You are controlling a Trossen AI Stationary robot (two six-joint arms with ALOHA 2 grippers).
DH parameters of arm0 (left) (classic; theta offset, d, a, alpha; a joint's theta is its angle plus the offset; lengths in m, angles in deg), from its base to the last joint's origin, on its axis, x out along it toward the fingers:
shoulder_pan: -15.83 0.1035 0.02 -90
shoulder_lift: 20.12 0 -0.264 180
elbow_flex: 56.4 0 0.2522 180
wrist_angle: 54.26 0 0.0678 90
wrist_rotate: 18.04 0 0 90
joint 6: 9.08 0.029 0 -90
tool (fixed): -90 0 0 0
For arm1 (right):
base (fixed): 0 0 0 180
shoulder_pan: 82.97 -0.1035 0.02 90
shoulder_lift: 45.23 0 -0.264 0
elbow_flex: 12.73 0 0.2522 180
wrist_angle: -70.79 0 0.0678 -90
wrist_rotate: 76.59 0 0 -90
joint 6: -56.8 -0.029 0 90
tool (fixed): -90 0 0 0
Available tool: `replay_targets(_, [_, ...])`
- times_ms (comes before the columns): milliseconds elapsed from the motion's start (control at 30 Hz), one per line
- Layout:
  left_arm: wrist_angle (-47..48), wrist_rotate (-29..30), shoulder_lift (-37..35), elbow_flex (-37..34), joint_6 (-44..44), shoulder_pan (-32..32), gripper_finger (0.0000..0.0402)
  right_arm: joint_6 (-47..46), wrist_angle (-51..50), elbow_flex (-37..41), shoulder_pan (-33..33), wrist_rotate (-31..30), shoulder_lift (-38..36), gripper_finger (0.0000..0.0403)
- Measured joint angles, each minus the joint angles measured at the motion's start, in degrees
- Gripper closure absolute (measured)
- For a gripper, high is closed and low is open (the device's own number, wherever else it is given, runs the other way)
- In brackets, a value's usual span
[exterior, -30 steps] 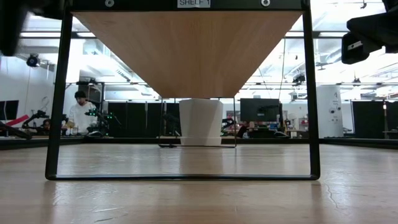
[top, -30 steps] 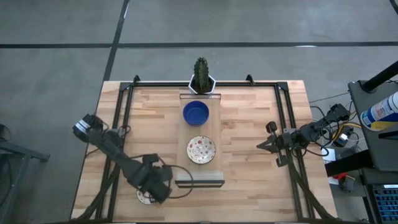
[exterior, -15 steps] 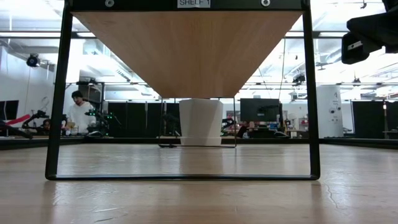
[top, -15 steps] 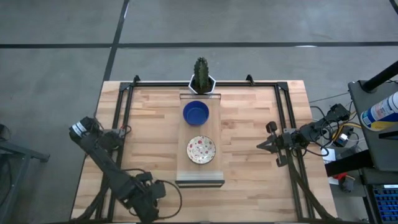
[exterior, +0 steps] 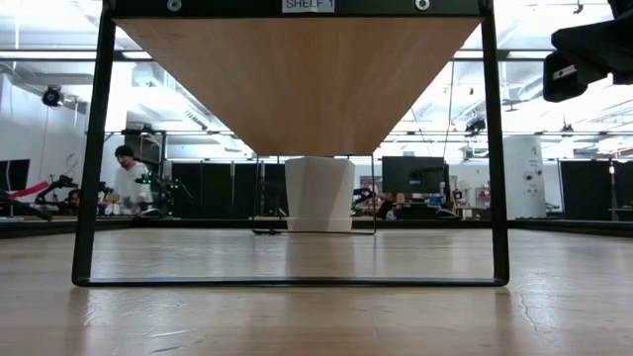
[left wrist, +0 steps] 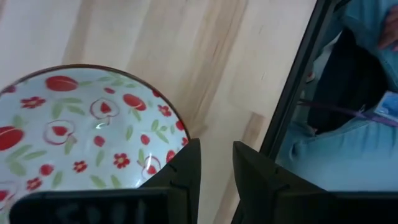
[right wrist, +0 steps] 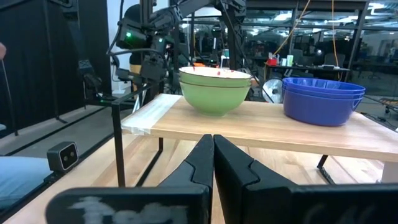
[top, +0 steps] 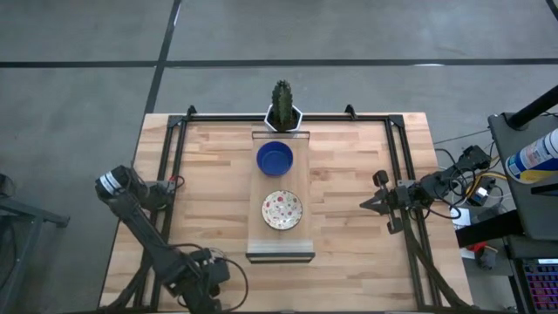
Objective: Pick & Place Mini bowls
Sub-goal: Stack the white patterned bowl on top of the white patterned bowls on the shelf
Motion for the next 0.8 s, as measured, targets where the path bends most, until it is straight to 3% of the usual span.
replay_targets(800, [-2.1, -0.2, 0.0, -6.8, -1.5, 0.0, 0.0315, 0.0, 0.0, 0.0, 0.0, 0.0, 0.0, 0.0394])
